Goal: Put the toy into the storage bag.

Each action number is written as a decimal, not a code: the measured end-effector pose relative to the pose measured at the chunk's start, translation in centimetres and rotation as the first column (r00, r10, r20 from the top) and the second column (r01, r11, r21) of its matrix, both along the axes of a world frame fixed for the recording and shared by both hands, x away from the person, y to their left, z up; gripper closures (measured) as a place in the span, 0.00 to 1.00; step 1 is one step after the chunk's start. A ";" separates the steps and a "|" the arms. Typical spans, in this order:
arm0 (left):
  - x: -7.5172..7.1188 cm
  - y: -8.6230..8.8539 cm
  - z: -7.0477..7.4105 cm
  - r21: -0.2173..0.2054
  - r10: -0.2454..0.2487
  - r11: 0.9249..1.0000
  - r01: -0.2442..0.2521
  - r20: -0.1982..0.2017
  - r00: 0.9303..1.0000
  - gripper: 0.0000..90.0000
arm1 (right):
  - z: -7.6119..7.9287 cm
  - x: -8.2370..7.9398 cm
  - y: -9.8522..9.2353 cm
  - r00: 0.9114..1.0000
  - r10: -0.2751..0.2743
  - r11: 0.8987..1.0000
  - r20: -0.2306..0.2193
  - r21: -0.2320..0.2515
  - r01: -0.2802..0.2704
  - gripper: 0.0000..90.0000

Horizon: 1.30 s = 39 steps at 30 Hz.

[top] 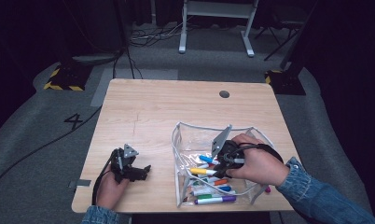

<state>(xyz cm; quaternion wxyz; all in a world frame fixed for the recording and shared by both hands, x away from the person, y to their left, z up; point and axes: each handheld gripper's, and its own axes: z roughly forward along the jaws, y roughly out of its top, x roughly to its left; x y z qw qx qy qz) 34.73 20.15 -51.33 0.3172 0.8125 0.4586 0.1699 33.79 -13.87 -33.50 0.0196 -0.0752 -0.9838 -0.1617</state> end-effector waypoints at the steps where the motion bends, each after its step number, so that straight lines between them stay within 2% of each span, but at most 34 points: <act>1: 0.0 0.0 0.0 -0.001 -0.001 1.000 0.001 0.001 1.000 0.00 | -0.1 0.0 0.1 1.000 0.003 1.000 -0.005 -0.006 -0.003 0.85; 9: 0.0 0.0 0.0 0.001 0.000 1.000 0.000 0.001 1.000 0.00 | -1.7 -0.1 1.4 0.998 0.056 0.996 -0.005 -0.074 -0.056 0.85; 20: 0.0 0.0 0.0 -0.002 0.002 1.000 -0.002 0.000 1.000 0.00 | -4.1 0.7 1.5 0.998 0.042 0.990 -0.047 -0.132 -0.048 0.85; 21: 0.0 0.0 0.0 -0.002 0.002 1.000 -0.002 0.000 1.000 0.00 | -4.2 0.8 1.5 0.998 0.037 0.990 -0.052 -0.131 -0.043 0.82; 22: 0.0 0.0 0.0 -0.003 0.002 1.000 -0.002 -0.001 1.000 0.00 | -4.4 0.9 1.4 0.998 0.026 0.991 -0.056 -0.128 -0.033 0.70; 24: 0.0 0.0 0.0 -0.003 0.002 1.000 -0.002 0.000 1.000 0.00 | -4.4 1.0 1.3 0.999 0.017 0.996 -0.035 -0.081 -0.020 0.62; 26: 0.0 0.0 0.0 -0.003 0.002 1.000 -0.002 -0.001 1.000 0.00 | -3.9 1.1 1.1 1.000 0.012 0.997 0.000 -0.071 -0.012 0.56; 29: 0.0 0.0 0.0 -0.003 0.002 1.000 -0.002 -0.001 1.000 0.00 | -2.9 1.2 0.8 0.999 -0.039 0.999 0.030 0.002 0.039 0.49; 32: 0.0 0.0 0.0 -0.002 0.002 1.000 -0.002 -0.001 1.000 0.00 | -1.6 1.4 0.3 0.995 -0.078 0.994 0.068 0.077 0.073 0.46; 34: 0.0 0.0 0.0 -0.003 0.002 1.000 -0.002 -0.001 1.000 0.00 | -1.0 1.4 -0.1 0.993 -0.090 0.992 0.082 0.093 0.083 0.45; 37: 0.0 0.0 0.0 -0.003 0.002 1.000 -0.002 -0.001 1.000 0.00 | -0.2 1.5 -0.7 0.987 -0.129 0.984 0.096 0.139 0.115 0.43; 39: 0.0 0.0 0.0 -0.003 0.002 1.000 -0.002 -0.001 1.000 0.00 | 0.5 1.6 -1.2 0.981 -0.166 0.974 0.096 0.173 0.148 0.43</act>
